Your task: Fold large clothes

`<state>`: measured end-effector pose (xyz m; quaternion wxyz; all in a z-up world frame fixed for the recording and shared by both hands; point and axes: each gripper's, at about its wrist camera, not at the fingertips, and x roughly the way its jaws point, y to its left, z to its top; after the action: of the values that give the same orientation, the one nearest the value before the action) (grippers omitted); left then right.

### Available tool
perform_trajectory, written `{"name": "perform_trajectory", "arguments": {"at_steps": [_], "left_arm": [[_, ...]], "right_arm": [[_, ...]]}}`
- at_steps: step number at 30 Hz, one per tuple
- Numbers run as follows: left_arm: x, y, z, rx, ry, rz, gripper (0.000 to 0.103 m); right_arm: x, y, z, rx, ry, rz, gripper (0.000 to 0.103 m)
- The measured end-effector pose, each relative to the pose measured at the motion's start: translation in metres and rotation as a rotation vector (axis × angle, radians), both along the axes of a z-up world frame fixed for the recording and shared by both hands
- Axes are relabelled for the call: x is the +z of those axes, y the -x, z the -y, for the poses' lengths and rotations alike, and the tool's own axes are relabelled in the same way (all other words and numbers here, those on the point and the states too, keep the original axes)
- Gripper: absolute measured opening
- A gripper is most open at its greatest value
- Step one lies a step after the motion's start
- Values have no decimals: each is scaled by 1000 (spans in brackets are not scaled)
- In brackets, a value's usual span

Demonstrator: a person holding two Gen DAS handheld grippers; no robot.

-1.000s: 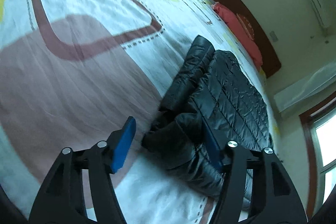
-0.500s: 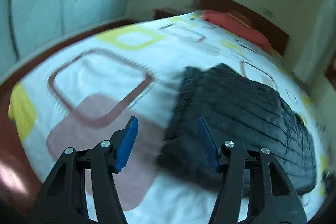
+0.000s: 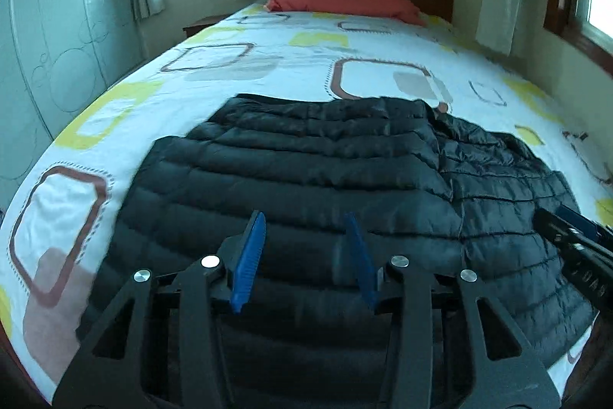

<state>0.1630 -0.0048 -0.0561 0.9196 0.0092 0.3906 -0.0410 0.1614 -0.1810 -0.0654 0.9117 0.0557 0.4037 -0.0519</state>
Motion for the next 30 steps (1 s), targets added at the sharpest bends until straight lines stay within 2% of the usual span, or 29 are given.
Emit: {"name": "perform_trajectory", "arguments": {"at_steps": [2,8,13,16,18,20,23,27,30], "left_arm": [[-8,-9,8,-9,-18,-23,40],[-34,-22,32,-9,-172,-36,38],[-53,-18,40,-13,-234,-13,35],[-55,-16,42,-15,-240,-13,34],[-45,-14,39,-19,-222,-17,26],[-30,-13,33,-1,-196,0,25],[-17,-18,31,18,-215,37,25],[-42,-38,35,-11,-248,-36,24],[-46,-37,41,-18,-283,-22,20]], "right_arm": [[-7,-9,-9,10,20,-18,42],[-42,-29,-27,18,98,-104,42],[-62,-29,-34,20,160,-100,42],[-59,-27,-35,16,161,-93,42],[-51,-26,-35,14,156,-88,42],[-39,-26,-36,11,140,-63,42],[-30,-33,-41,13,145,-42,42],[-56,-48,-48,35,173,-95,42],[-47,-44,-52,39,202,-91,42]]}}
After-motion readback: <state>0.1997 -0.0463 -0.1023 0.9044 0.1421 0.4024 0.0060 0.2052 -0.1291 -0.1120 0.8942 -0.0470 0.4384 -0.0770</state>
